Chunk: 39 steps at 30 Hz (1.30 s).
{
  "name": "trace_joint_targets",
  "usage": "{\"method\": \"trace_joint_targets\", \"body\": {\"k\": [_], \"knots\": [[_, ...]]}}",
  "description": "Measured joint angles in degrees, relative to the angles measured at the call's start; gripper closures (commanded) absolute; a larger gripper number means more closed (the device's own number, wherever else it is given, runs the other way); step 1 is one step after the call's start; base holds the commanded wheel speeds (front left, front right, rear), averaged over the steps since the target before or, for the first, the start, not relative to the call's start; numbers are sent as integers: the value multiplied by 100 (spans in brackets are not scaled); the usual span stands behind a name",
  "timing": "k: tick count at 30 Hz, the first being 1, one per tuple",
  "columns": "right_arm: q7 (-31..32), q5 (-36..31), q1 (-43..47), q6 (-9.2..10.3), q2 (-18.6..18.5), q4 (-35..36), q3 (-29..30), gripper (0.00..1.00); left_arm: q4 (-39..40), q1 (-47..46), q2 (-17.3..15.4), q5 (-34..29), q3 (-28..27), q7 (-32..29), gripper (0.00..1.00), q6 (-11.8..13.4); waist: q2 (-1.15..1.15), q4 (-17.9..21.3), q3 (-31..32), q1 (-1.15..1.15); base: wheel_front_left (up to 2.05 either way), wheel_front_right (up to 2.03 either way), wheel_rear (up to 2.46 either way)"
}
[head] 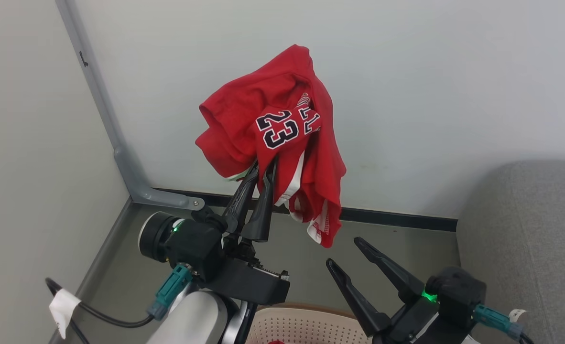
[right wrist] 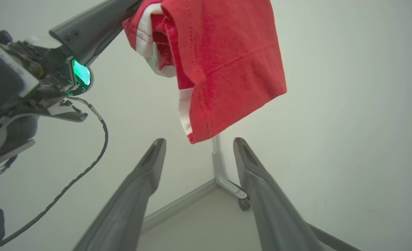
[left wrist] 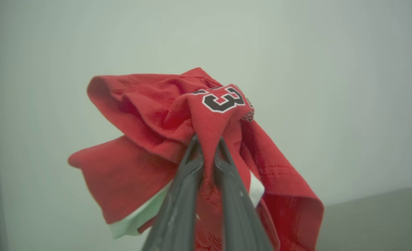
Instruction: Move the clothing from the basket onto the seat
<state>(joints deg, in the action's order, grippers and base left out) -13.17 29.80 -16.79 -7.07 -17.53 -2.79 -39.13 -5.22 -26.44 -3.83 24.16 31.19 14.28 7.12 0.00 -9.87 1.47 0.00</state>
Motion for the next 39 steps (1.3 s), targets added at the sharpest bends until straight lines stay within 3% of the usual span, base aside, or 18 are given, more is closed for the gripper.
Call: {"method": "trace_joint_targets", "body": {"k": [22,23,24,34,35,36,37,38,39], "knots": [[-60,199,-899,0,615,-687,30,0,442,392,69,-258,422,-520,100,0,0,-220,-94,0,0,0,0],[-62,198,-912,0,639,-710,67,69,455,414,70,-258,428,-538,100,0,0,-223,-96,0,0,0,0],[-62,204,-950,0,633,-737,54,100,461,431,70,-260,431,-572,100,0,0,-226,-98,0,0,0,0],[-109,283,-1095,0,617,-922,-121,100,548,440,71,-268,389,-670,99,0,0,-245,-88,0,0,0,0],[-110,315,-1098,0,617,-936,-122,100,555,442,71,-272,383,-671,77,0,0,-243,-85,0,0,0,0],[-111,343,-1102,0,619,-953,-116,100,563,449,73,-285,371,-691,41,0,0,-239,-82,0,0,0,0],[-111,356,-1112,0,616,-981,-105,100,583,464,73,-302,354,-694,13,0,0,-235,-78,0,0,0,0],[-110,357,-1122,0,609,-1033,-96,100,597,467,74,-311,327,-694,0,0,0,-230,-73,0,0,0,0],[-109,377,-1138,0,597,-1085,-87,100,612,471,74,-316,289,-694,0,0,0,-220,-65,0,0,0,0]]}}
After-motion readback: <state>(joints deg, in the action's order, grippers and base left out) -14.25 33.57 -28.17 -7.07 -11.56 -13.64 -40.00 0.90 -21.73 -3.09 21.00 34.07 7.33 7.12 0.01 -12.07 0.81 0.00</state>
